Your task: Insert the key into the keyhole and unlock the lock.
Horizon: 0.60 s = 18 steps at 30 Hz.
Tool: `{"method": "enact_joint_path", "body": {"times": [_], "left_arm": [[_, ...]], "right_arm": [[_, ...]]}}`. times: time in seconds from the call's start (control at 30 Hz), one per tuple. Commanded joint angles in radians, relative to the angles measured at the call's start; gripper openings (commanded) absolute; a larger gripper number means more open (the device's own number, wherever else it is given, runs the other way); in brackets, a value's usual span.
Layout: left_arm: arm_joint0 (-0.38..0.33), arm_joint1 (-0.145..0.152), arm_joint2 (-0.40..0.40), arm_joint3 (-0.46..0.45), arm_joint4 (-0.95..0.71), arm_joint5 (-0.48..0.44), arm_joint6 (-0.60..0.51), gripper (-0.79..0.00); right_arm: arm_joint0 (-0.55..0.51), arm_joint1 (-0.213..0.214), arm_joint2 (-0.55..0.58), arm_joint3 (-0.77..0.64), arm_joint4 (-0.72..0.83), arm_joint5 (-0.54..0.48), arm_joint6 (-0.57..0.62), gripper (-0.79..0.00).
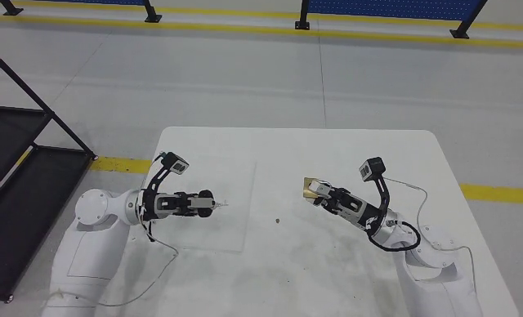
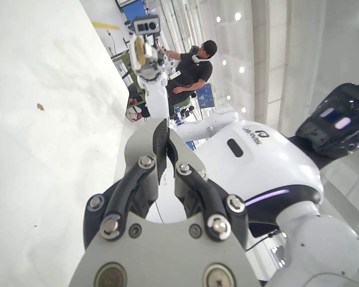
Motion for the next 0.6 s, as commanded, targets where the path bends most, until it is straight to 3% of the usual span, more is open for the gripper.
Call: {"method": "enact_joint_path", "body": {"times": [0.0, 0.2, 0.57], "left_arm": [[0.005, 0.004, 0.031, 0.004, -0.016, -0.011, 0.0, -0.785], [-0.01, 0.015, 0.087, 0.016, -0.043, -0.016, 0.0, -0.785], [-0.12, 0.011, 0.18, 0.014, 0.018, -0.06, 0.054, -0.785]], "right_arm": [[0.0, 0.0, 0.0, 0.0, 0.0, 0.0, 0.0, -0.785], [0.0, 0.0, 0.0, 0.0, 0.0, 0.0, 0.0, -0.785], [0.0, 0.0, 0.0, 0.0, 0.0, 0.0, 0.0, -0.785]]}}
